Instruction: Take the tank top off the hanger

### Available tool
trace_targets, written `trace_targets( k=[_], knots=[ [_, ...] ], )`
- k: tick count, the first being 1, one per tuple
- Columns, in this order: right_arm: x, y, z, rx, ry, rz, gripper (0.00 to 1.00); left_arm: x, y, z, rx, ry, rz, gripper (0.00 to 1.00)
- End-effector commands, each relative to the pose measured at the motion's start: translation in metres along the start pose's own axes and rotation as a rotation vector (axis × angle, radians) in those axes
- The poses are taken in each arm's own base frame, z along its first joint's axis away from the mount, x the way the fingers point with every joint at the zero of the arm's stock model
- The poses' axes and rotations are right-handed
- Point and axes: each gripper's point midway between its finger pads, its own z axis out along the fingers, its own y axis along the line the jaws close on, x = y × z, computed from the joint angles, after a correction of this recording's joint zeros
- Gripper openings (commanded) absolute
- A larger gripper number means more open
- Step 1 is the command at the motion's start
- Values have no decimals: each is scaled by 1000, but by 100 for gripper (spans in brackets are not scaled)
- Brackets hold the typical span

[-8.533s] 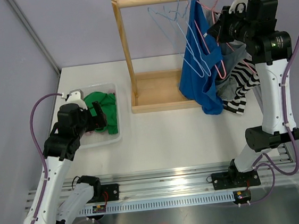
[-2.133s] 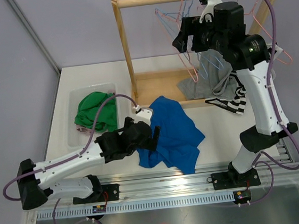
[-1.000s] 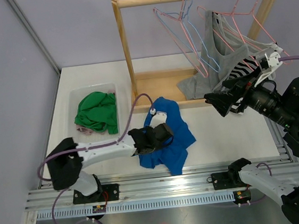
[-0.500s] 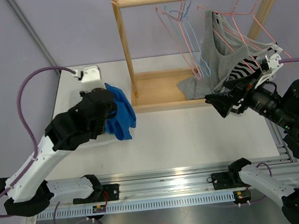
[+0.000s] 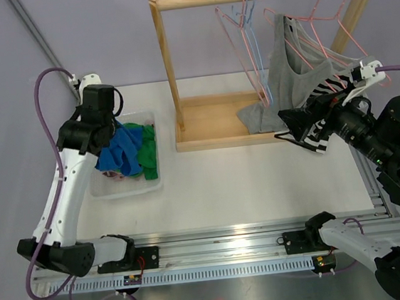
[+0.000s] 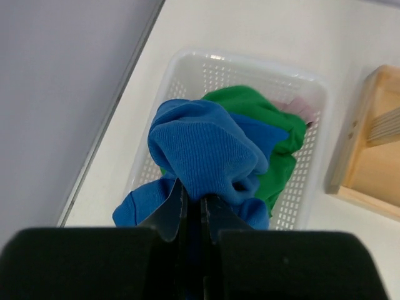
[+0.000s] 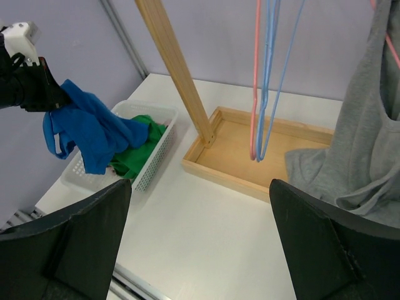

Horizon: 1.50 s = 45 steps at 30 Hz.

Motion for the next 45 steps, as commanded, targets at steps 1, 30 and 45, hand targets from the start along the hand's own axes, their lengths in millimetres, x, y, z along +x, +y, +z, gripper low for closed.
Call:
trace_targets(
  k=[1, 30, 45],
  knots=[
    [-16, -13, 7, 73, -58, -11, 100, 7, -30, 37, 154, 81, 11, 0],
    [-75, -149, 68, 654, 67, -206, 100, 52, -3, 61, 140, 250, -103, 99],
    [-31, -209, 133, 441, 257, -120, 65, 84, -16, -25, 381, -79, -65, 99]
  ],
)
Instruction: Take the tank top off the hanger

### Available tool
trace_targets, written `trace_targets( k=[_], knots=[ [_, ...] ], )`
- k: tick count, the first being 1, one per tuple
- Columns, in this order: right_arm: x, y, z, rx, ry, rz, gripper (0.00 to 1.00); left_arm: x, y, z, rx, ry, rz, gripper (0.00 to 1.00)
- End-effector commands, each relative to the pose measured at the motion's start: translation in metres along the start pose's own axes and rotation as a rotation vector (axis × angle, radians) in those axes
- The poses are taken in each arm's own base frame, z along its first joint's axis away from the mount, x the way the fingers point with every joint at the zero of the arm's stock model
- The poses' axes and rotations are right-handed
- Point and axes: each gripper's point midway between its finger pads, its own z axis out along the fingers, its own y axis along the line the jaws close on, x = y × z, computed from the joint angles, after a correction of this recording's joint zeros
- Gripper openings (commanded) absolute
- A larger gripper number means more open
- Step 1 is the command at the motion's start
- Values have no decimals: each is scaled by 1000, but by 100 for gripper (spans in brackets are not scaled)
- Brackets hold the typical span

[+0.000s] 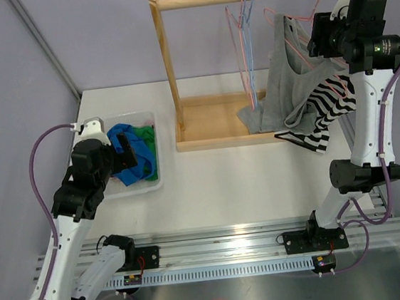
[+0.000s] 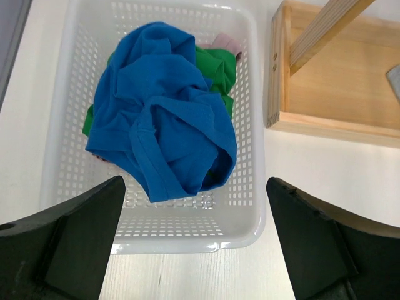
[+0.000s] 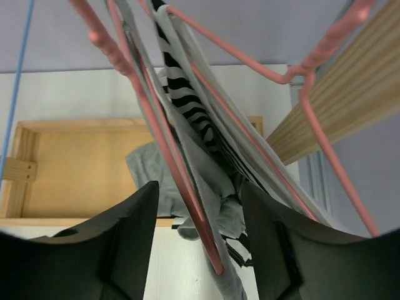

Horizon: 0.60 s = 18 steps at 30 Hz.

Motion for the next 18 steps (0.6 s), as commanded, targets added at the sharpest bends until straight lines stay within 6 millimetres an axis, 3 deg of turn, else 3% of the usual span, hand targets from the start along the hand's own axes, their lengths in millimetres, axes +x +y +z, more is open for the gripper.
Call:
trace_targets(
  k=[1, 3, 6, 9, 10, 12, 16, 18],
  knots=[
    [-10, 26, -16, -179, -43, -22, 61, -2, -10, 15, 28, -11, 28, 99],
    [-10, 38, -17, -240, -41, -19, 54, 3, -14, 21, 41, 24, 36, 99],
    [-11, 38, -18, -244, -49, -11, 52, 9, -17, 24, 52, 50, 40, 99],
    [-12, 45, -20, -282, -53, 4, 42, 10, -18, 24, 62, 49, 40, 99],
    [-11, 48, -20, -301, -49, 6, 30, 9, -18, 22, 65, 44, 39, 99],
    [-10, 54, -19, -329, -40, 19, 17, 9, -18, 22, 68, 42, 38, 99],
    [-13, 61, -22, -346, -50, 30, 10, 9, -19, 22, 72, 43, 40, 99],
    [-21, 66, -29, -354, -72, 45, 0, 10, -19, 22, 72, 44, 39, 99]
  ],
)
